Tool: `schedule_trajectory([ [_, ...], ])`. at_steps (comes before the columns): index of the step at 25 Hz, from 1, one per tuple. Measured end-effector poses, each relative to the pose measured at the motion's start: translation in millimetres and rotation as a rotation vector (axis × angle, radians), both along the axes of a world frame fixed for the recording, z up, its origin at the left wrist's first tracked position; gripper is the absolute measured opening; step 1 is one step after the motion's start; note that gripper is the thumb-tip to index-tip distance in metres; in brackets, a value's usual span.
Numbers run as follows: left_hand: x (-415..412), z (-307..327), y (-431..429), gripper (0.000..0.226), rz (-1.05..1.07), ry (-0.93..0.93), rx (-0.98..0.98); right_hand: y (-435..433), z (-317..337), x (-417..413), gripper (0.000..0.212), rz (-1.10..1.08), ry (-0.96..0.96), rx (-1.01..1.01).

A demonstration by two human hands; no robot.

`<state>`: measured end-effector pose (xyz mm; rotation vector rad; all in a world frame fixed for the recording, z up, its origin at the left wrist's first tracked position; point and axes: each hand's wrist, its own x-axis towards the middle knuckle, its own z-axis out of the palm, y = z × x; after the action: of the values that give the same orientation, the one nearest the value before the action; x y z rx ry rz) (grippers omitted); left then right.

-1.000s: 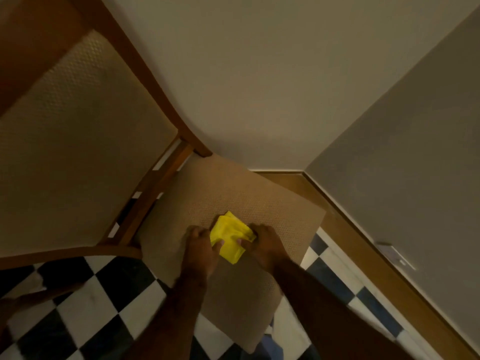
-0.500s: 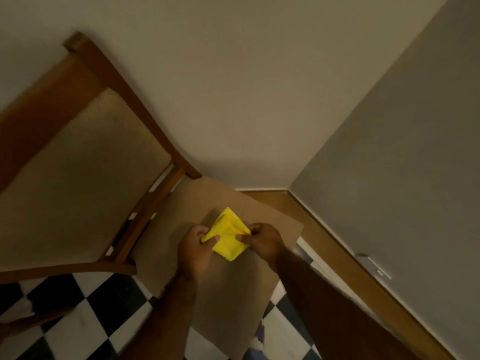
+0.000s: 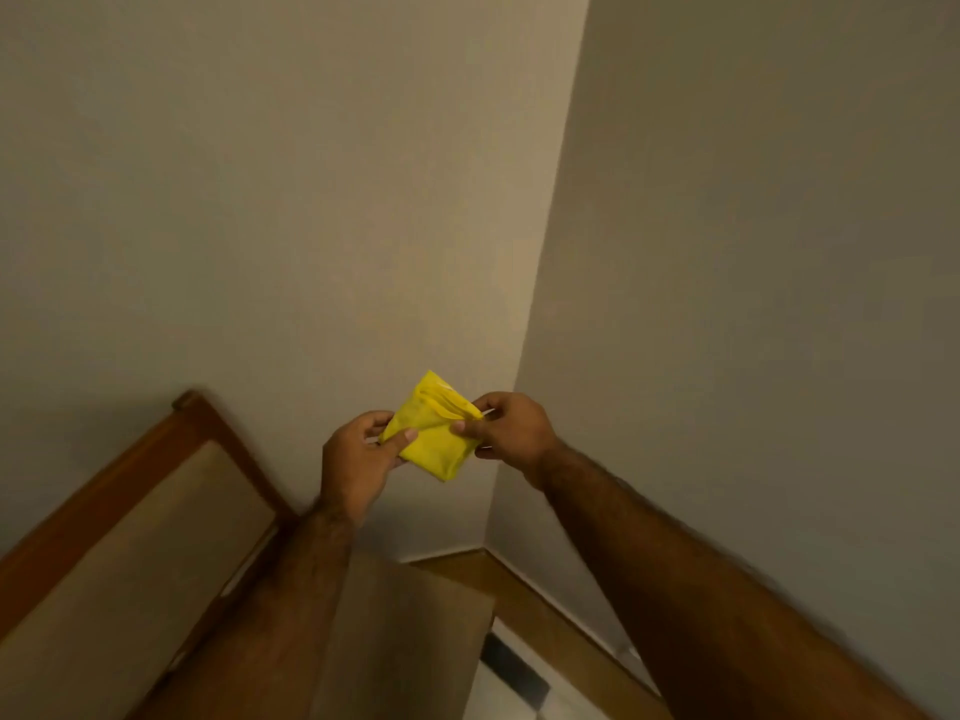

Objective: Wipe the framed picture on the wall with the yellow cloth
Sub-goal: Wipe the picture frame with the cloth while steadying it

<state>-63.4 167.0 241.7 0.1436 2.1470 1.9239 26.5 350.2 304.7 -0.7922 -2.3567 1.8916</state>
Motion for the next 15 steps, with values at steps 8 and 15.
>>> schedule_trajectory([
  [8,25,248,111,0.028,-0.092,0.361,0.293,78,235,60,0.024,-0.153,0.339,0.189],
  [15,101,503,178,0.023,-0.204,0.619,0.682,109,468,160,0.019,-0.280,0.670,0.424],
])
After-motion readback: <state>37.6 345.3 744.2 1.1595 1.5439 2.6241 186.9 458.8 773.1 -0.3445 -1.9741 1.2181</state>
